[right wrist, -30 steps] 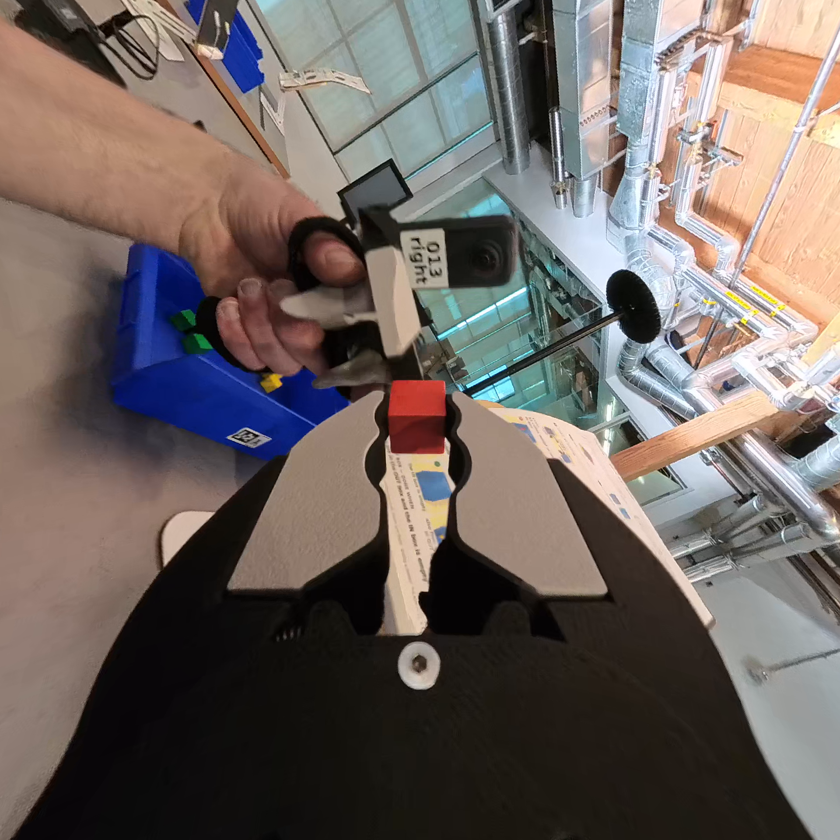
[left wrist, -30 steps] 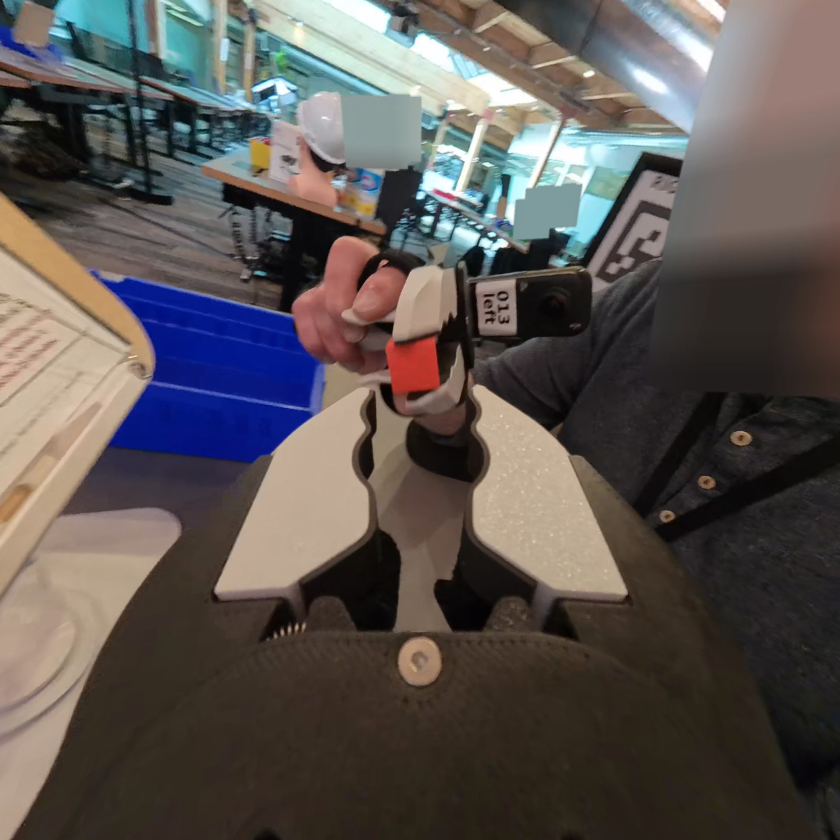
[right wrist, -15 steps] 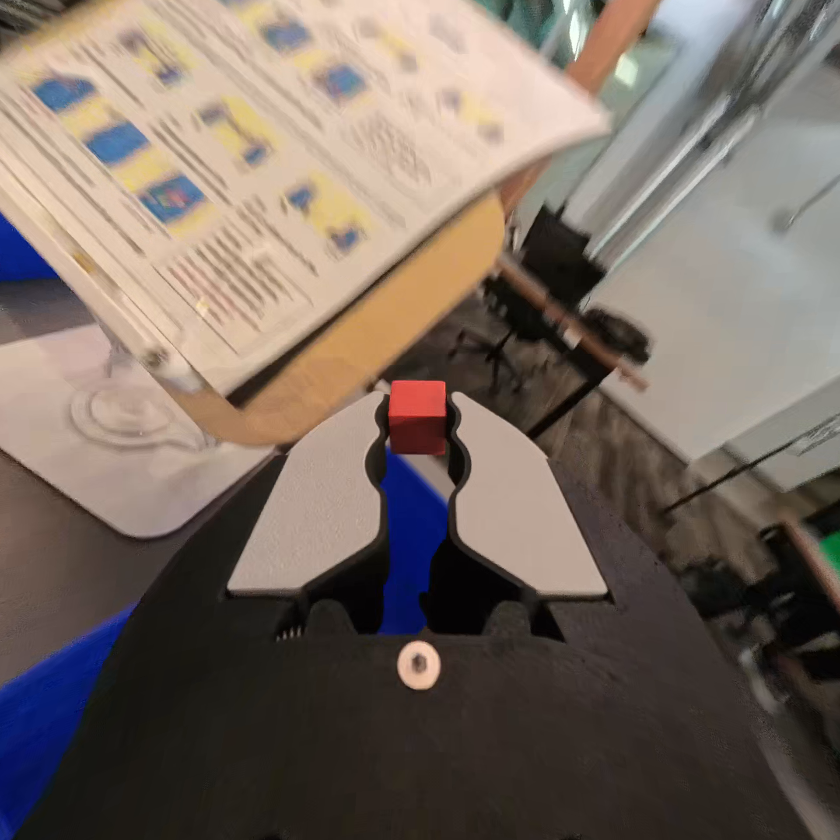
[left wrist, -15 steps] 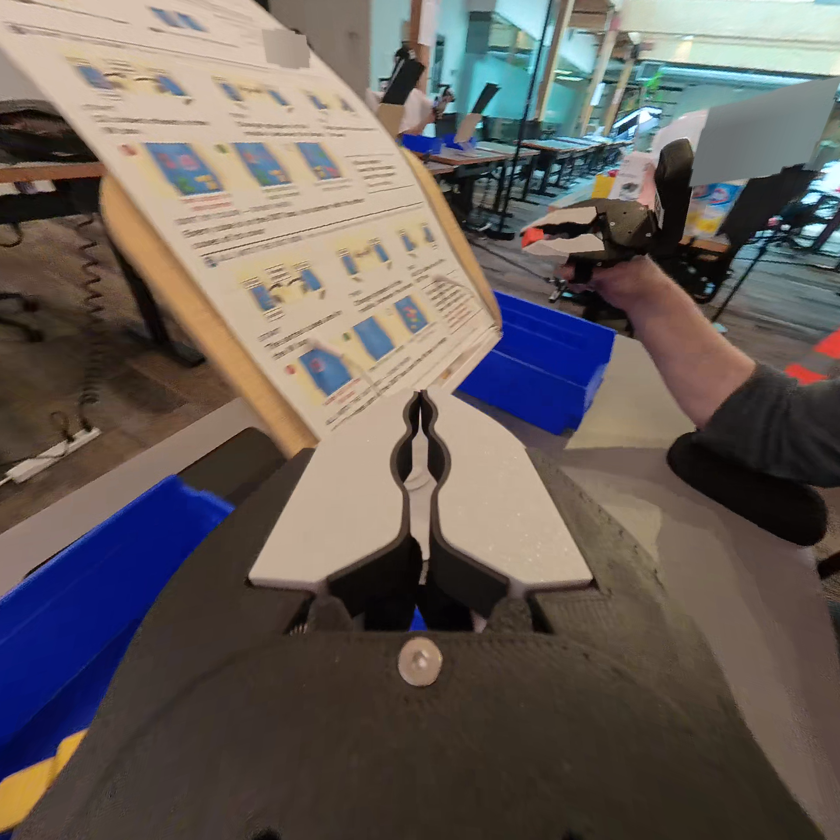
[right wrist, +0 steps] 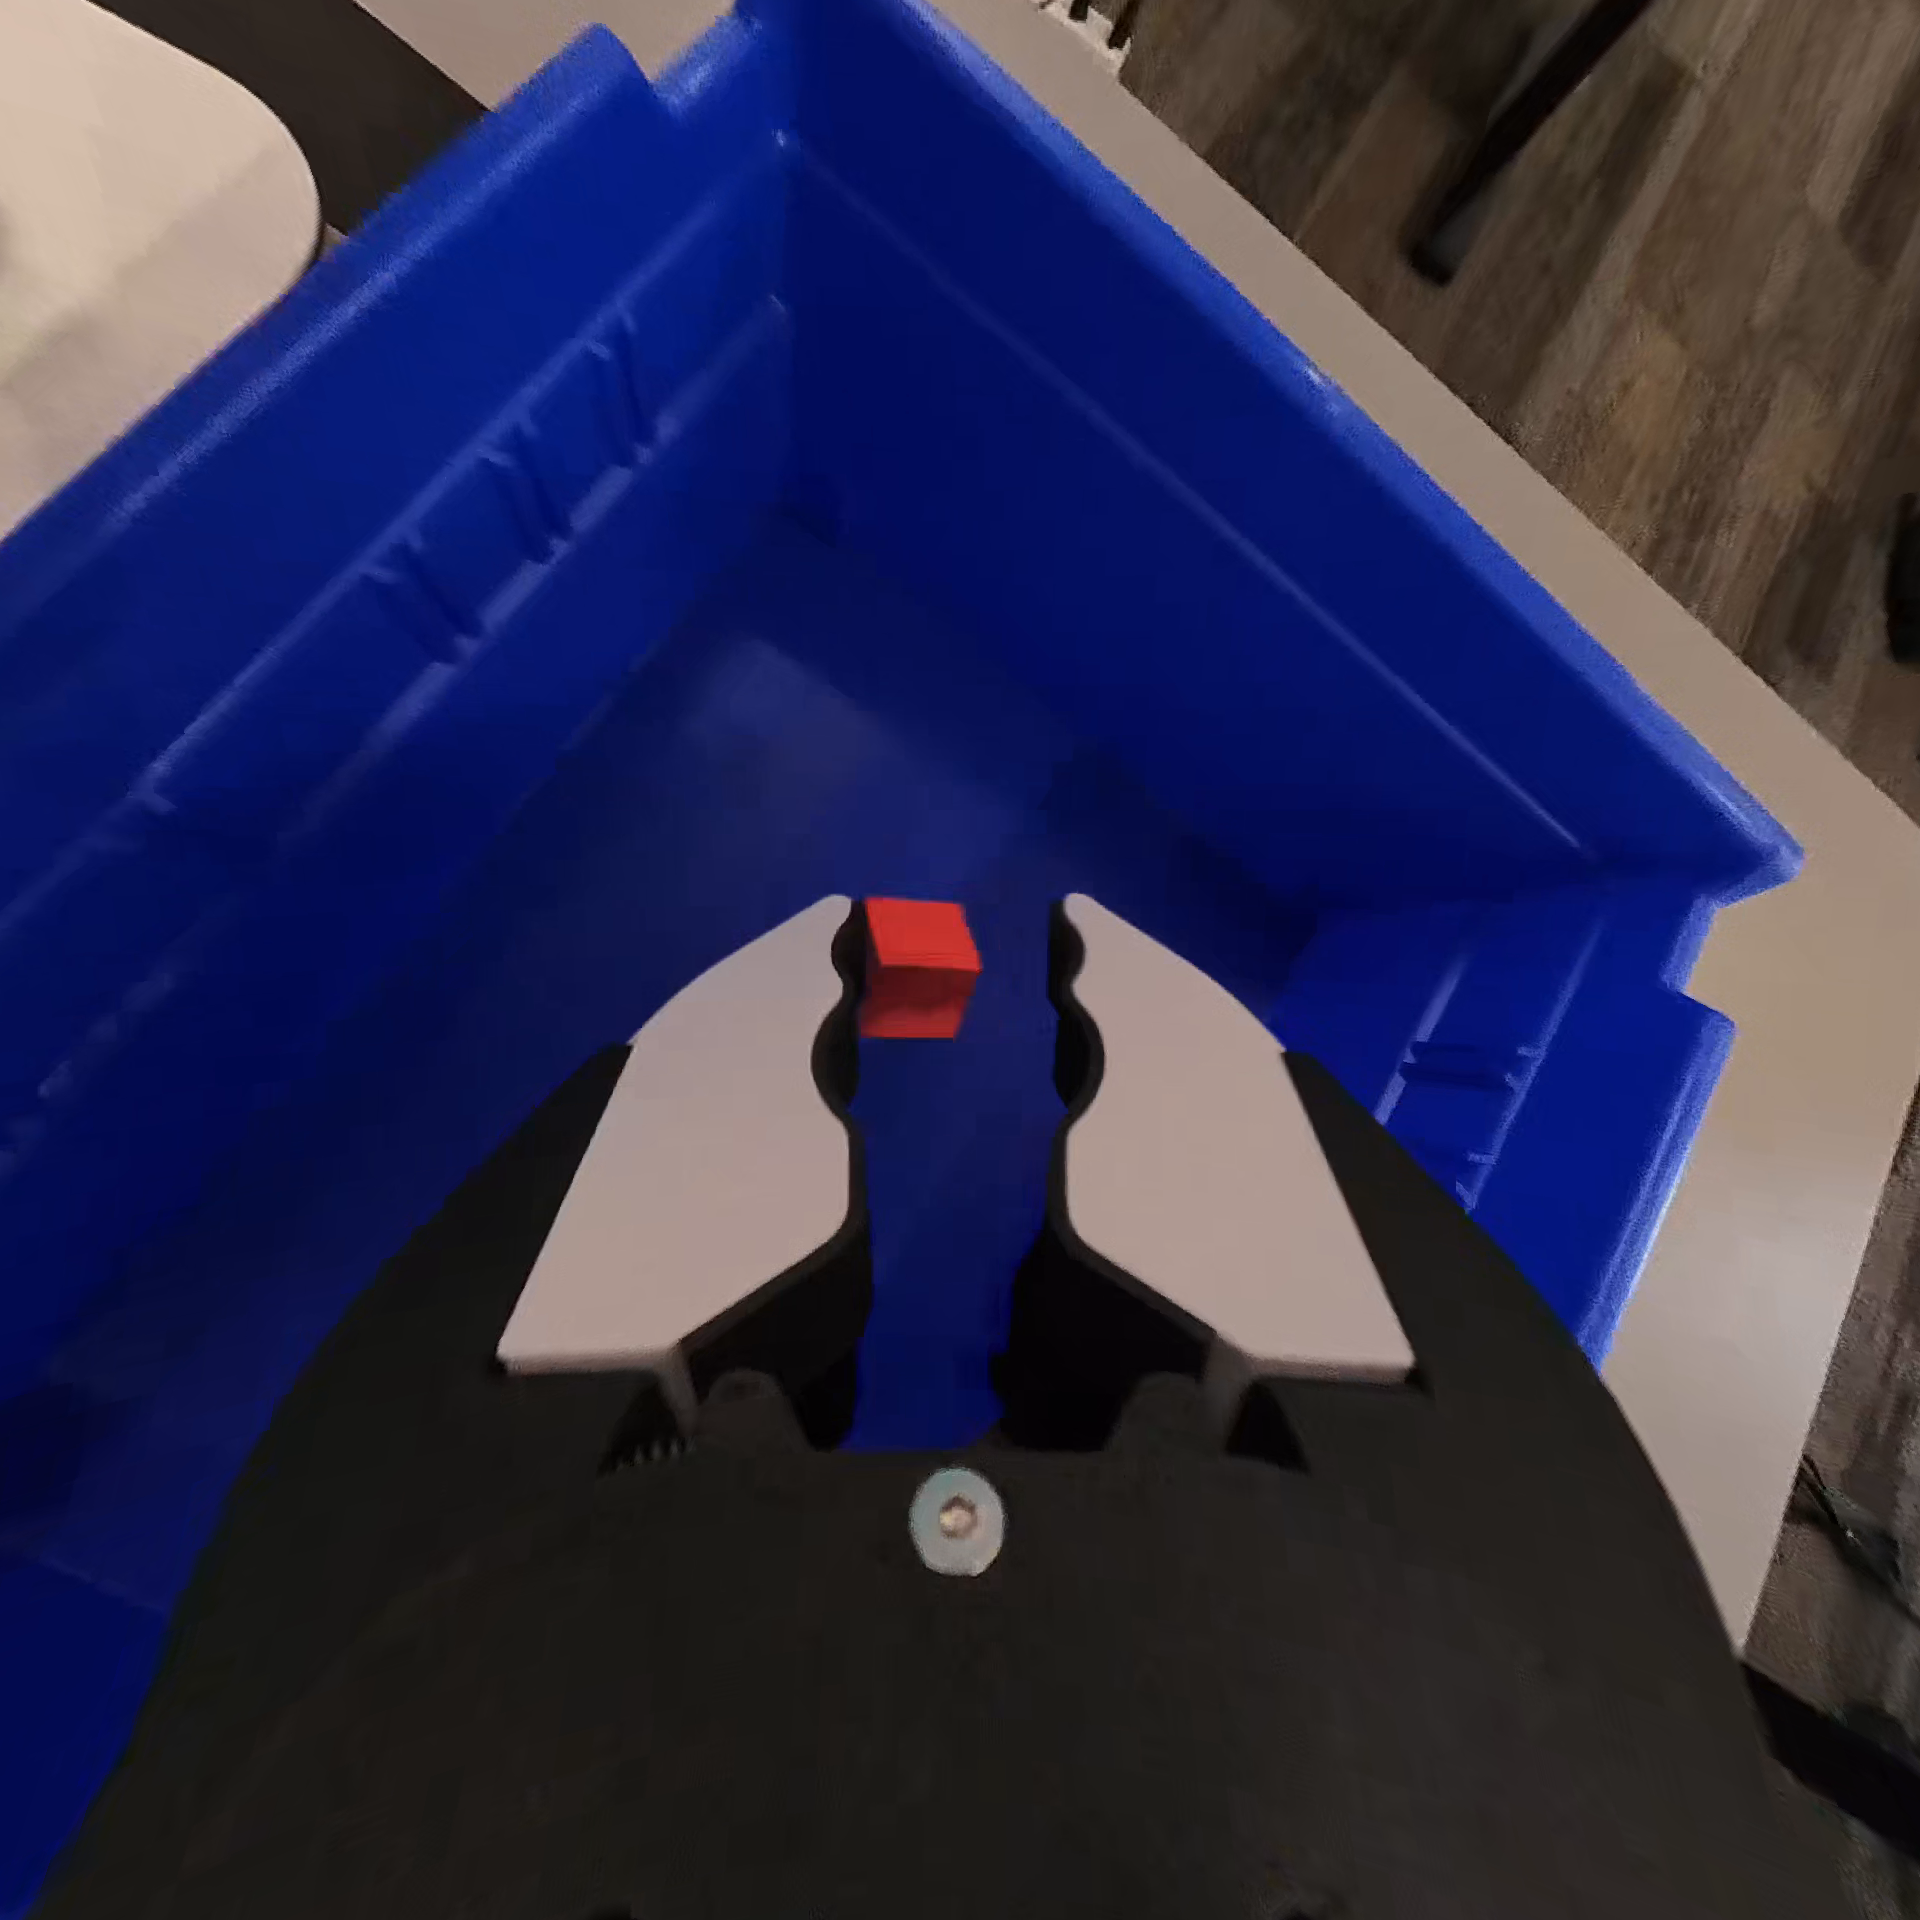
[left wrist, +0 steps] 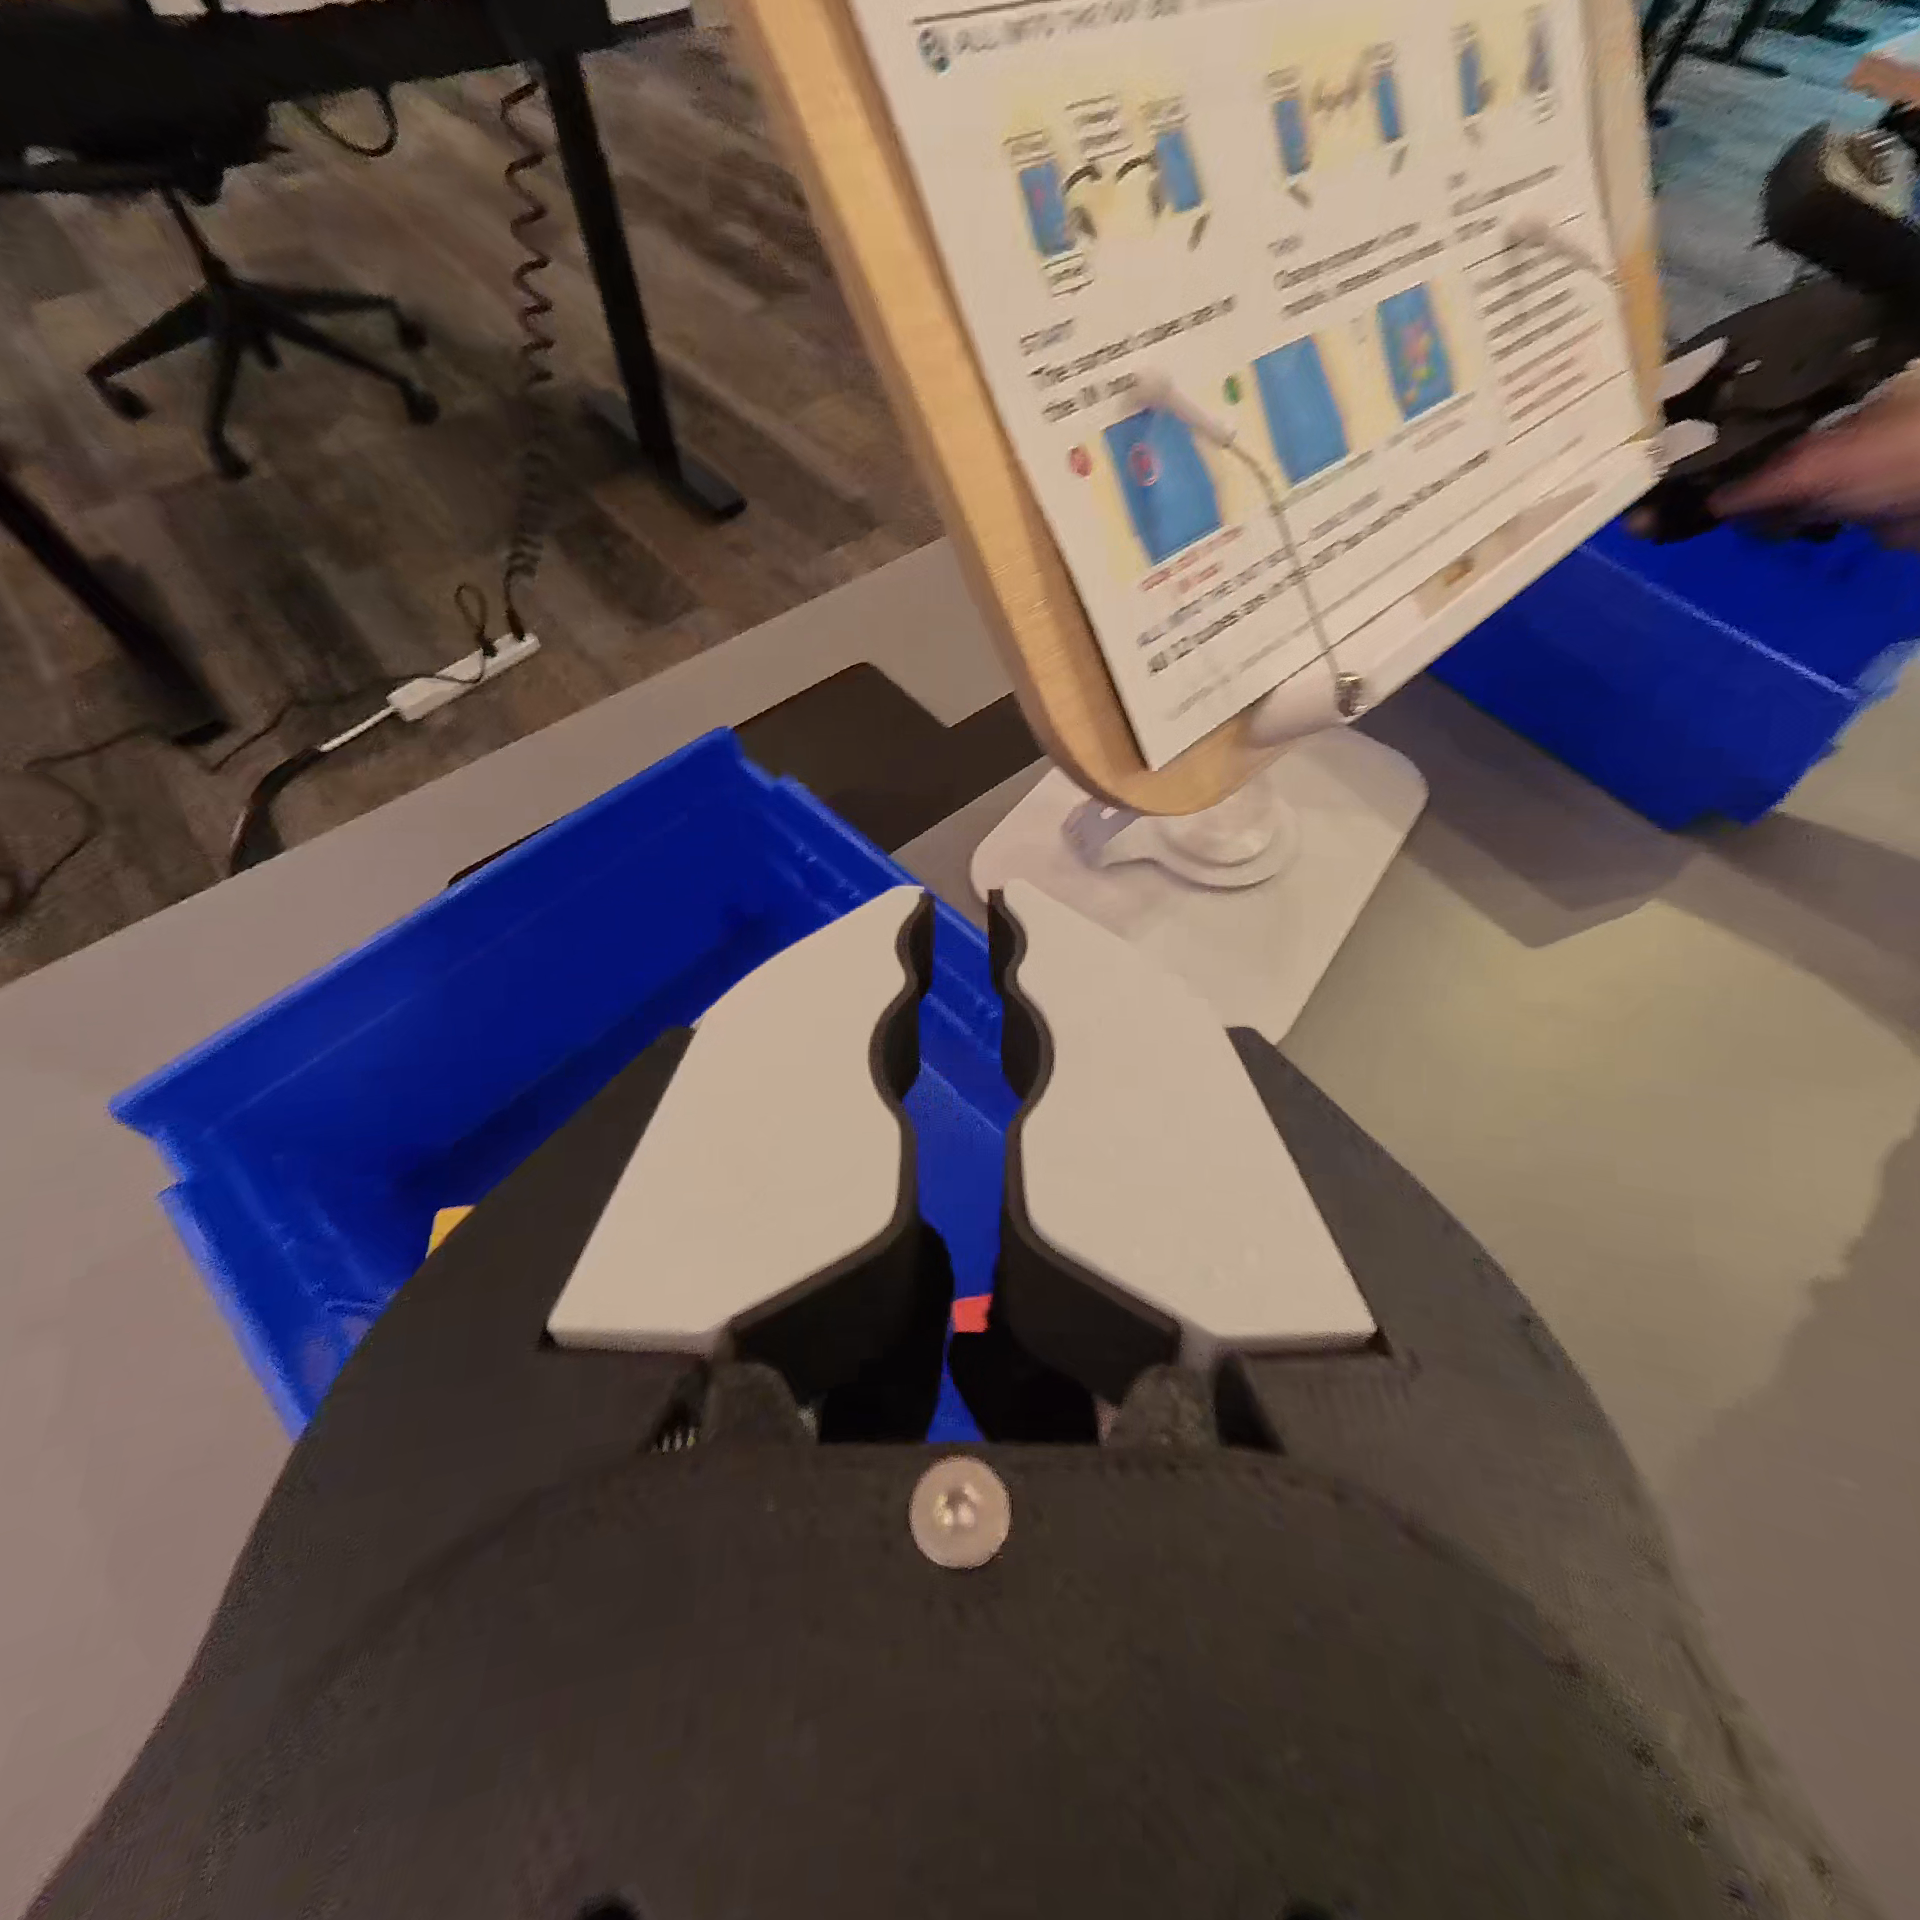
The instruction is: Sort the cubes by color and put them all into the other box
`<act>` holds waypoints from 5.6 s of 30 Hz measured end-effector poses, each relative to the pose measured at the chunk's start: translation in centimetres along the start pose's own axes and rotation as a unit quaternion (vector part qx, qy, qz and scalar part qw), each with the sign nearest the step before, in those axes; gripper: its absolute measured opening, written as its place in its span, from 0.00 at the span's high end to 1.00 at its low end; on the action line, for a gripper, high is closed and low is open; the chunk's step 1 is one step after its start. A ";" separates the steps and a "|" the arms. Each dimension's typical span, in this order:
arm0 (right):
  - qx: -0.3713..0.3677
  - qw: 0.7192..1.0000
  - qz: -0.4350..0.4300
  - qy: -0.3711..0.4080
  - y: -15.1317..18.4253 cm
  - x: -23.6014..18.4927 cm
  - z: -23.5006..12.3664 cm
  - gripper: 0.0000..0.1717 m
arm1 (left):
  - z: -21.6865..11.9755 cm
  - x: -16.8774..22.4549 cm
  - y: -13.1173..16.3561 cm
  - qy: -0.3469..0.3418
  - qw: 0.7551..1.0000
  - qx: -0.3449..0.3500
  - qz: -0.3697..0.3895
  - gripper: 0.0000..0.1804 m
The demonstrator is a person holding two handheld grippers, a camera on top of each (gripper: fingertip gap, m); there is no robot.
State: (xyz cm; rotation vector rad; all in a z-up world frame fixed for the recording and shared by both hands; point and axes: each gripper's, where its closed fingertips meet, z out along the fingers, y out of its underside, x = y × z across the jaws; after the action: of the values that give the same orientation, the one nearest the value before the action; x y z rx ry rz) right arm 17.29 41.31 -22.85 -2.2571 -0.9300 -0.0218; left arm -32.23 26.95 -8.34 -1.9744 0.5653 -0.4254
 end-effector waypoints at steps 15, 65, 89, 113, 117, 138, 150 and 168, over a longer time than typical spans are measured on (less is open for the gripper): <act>0.109 0.994 -0.014 0.010 -4.9 -0.2 -4.8 0.82 | 1.7 -3.6 9.8 -0.055 0.970 -0.232 -0.039 0.81; 0.210 0.974 -0.069 -0.045 -9.1 -4.0 -8.5 0.83 | 0.1 -5.4 19.1 -0.078 0.865 -0.485 0.106 0.87; 0.513 0.784 -0.348 -0.016 -16.2 -19.2 -25.2 0.81 | 1.2 12.0 -3.3 0.170 0.981 0.014 0.097 0.87; 0.573 0.687 -0.447 -0.005 -15.8 -30.5 -24.7 0.85 | 3.3 28.0 -5.4 0.520 0.848 0.103 0.000 0.87; 0.573 0.681 -0.455 -0.005 -15.6 -30.7 -24.8 0.85 | 3.1 28.1 -5.2 0.528 0.843 0.100 0.003 0.87; 0.563 0.677 -0.474 -0.006 -15.2 -30.8 -25.0 0.87 | 2.2 28.8 -5.2 0.570 0.815 0.098 -0.018 0.88; 0.575 0.683 -0.451 -0.004 -15.6 -29.6 -26.1 0.87 | 1.1 27.1 -6.8 0.559 0.816 0.147 -0.028 0.98; 0.333 0.906 -0.223 0.138 -13.3 -4.2 -20.9 0.87 | -1.3 17.0 -9.0 0.272 0.934 0.212 0.093 1.00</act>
State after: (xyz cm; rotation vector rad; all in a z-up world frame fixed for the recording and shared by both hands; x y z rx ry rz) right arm 10.63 32.93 -0.13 -1.3448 -1.0763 -0.1916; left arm -17.00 20.07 1.20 -1.3649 0.9126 -0.9051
